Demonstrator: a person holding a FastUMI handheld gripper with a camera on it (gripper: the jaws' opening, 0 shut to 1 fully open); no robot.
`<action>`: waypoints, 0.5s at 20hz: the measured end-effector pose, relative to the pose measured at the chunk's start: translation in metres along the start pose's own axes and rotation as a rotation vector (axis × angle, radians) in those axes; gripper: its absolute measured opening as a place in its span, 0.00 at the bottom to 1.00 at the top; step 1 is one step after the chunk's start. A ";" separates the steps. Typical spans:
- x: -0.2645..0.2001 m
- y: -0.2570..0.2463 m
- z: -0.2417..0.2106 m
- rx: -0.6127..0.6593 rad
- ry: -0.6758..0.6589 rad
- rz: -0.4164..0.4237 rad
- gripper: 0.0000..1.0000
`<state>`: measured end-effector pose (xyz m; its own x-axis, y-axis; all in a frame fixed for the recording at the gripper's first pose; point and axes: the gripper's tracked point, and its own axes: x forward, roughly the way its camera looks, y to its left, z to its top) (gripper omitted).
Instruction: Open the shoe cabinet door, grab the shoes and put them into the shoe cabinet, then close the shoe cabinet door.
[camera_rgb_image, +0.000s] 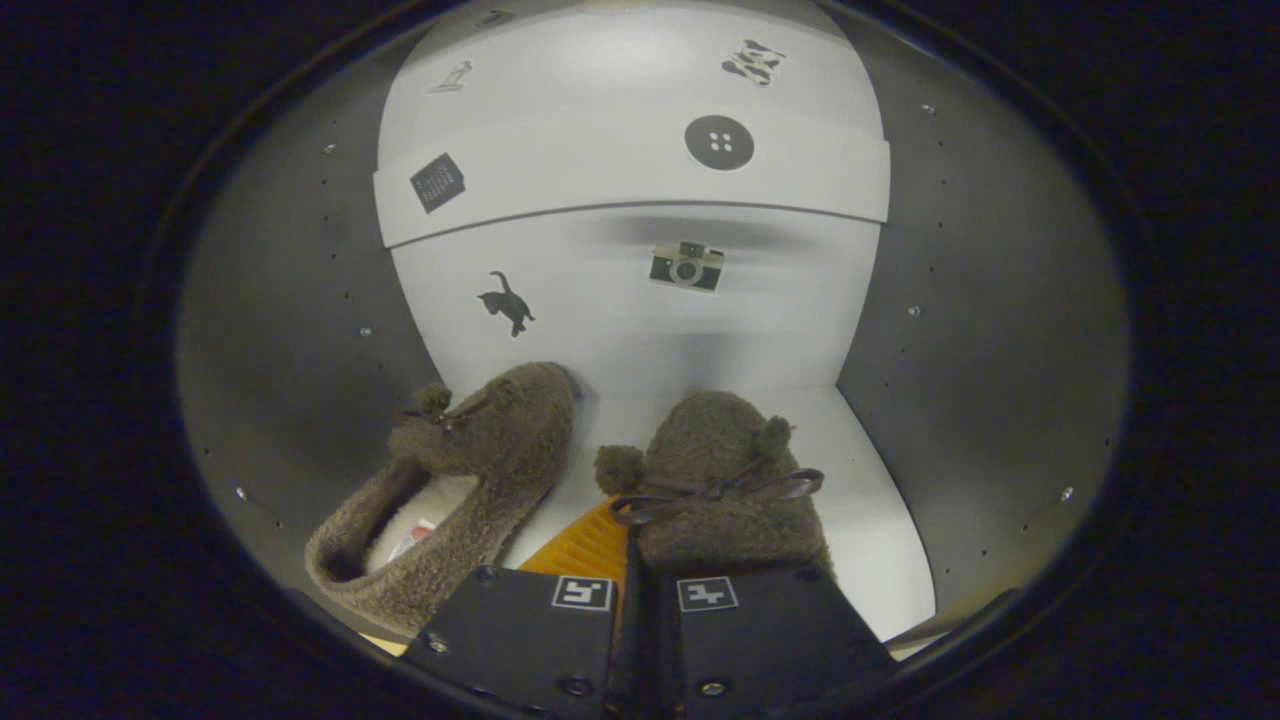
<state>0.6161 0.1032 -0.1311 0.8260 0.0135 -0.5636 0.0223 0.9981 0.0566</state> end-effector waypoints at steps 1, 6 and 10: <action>-0.002 0.004 0.001 0.005 -0.005 0.019 0.18; -0.035 0.011 0.004 -0.003 -0.056 0.061 0.57; -0.073 0.010 -0.005 -0.076 -0.127 0.036 0.80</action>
<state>0.5531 0.1126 -0.0934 0.8904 0.0461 -0.4528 -0.0468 0.9989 0.0096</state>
